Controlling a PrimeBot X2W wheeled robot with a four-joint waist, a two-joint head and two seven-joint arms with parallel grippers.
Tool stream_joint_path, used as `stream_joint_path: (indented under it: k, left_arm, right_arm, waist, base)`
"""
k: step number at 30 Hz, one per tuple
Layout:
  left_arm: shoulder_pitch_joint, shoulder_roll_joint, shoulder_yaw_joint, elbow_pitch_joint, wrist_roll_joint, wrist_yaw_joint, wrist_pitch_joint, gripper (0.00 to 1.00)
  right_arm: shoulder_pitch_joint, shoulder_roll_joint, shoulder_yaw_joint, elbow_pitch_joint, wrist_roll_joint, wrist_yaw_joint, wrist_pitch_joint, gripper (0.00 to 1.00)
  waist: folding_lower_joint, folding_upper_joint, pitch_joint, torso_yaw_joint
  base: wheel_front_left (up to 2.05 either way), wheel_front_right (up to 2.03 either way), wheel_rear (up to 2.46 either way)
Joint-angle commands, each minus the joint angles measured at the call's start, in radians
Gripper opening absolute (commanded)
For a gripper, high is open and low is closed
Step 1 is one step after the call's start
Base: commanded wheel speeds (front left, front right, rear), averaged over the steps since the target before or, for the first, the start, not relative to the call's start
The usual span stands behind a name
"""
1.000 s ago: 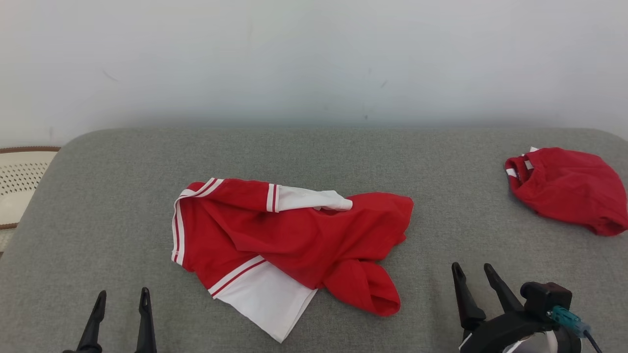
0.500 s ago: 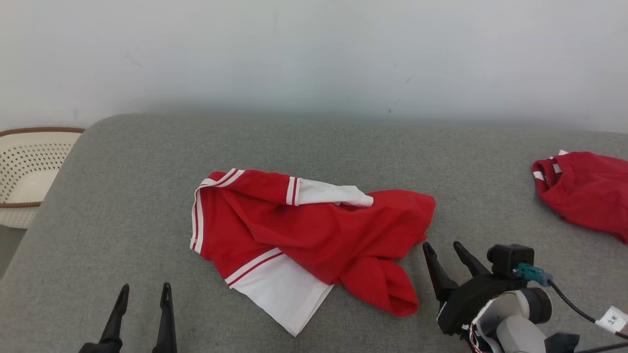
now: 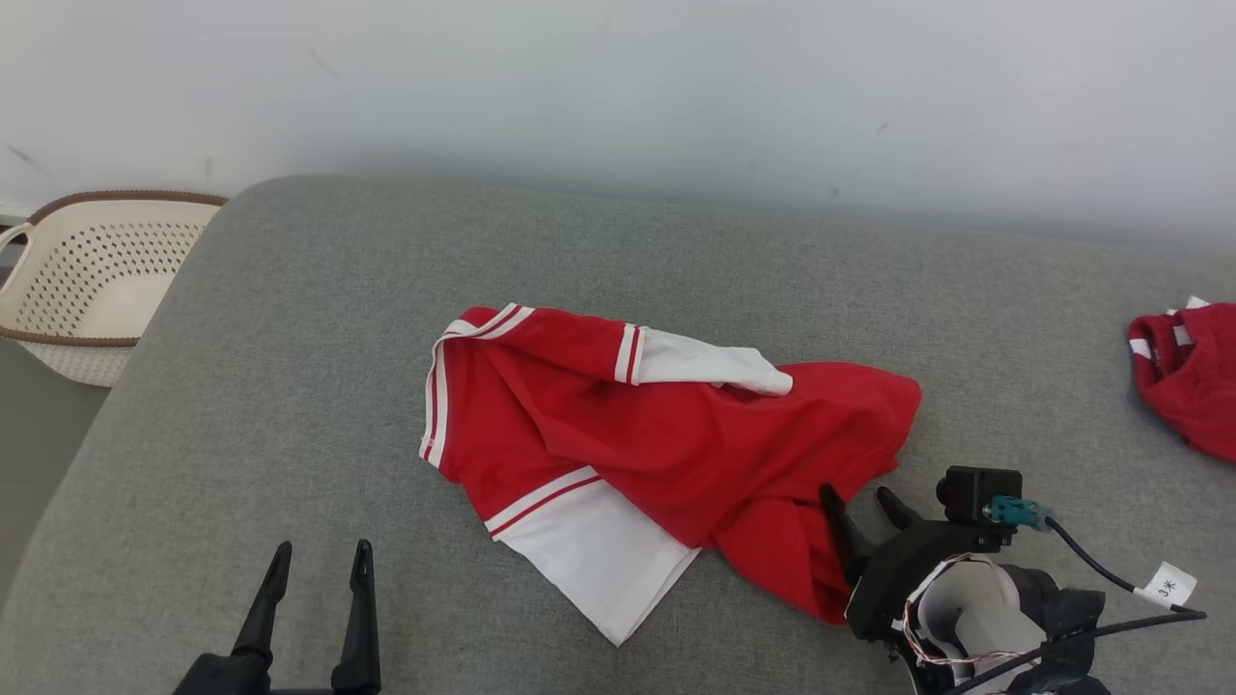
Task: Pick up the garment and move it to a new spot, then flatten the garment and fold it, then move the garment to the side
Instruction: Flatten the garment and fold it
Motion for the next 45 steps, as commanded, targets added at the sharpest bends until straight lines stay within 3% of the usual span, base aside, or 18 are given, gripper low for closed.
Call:
stream_joint_path:
  k: [1,3,4,5,6,16,27,36,45]
  left_arm:
    - [-0.009,-0.005,0.003,0.005,0.008,-0.007,-0.004,1.00]
    - [-0.012,-0.011,0.006,0.007,0.013,-0.011,-0.004,1.00]
    - [-0.011,-0.013,0.008,0.010,0.015,-0.014,-0.004,1.00]
    - [-0.012,-0.016,0.009,0.011,0.017,-0.014,-0.004,1.00]
    - [-0.014,-0.019,0.010,0.012,0.019,-0.018,-0.004,1.00]
    - [0.001,-0.038,0.037,0.028,0.036,-0.032,-0.004,1.00]
    - [0.038,-0.048,0.063,0.035,0.042,-0.045,-0.004,1.00]
    - [0.059,-0.057,0.072,0.035,0.048,-0.051,-0.004,1.00]
    - [0.045,-0.065,0.072,0.033,0.056,-0.064,-0.004,1.00]
  right_arm:
    - [-0.018,-0.001,0.010,0.018,0.016,-0.001,-0.012,1.00]
    - [-0.036,0.002,0.024,0.040,0.031,-0.001,-0.031,1.00]
    - [-0.041,0.005,0.032,0.049,0.042,-0.001,-0.038,0.53]
    - [-0.047,0.004,0.040,0.060,0.049,-0.001,-0.046,0.34]
    - [-0.055,0.000,0.052,0.071,0.053,-0.001,-0.051,0.00]
    - [-0.080,-0.035,0.126,0.053,0.102,-0.001,-0.146,0.00]
    - [-0.101,-0.172,0.151,-0.130,0.129,-0.001,-0.157,0.00]
    - [-0.111,-0.283,0.067,-0.291,0.087,-0.001,-0.079,0.00]
    - [-0.114,-0.312,-0.013,-0.320,0.056,-0.001,0.022,0.00]
  waist:
    - [0.0000,-0.0002,0.013,0.013]
    - [0.0000,-0.0002,0.019,0.020]
    - [0.0000,-0.0002,0.021,0.021]
    - [0.0000,-0.0002,0.025,0.023]
    - [0.0000,-0.0002,0.027,0.025]
    - [0.0000,-0.0002,0.010,0.004]
    - [0.0000,-0.0002,-0.047,-0.050]
    - [0.0000,-0.0002,-0.065,-0.061]
    - [0.0000,-0.0002,-0.050,-0.038]
  base:
    - [0.00,0.00,0.00]
    - [0.00,0.00,0.00]
    - [0.00,0.00,0.00]
    - [0.00,0.00,0.00]
    - [0.00,0.00,0.00]
    - [0.00,0.00,0.00]
    - [0.00,0.00,0.00]
    - [0.00,0.00,0.00]
    - [0.00,0.00,0.00]
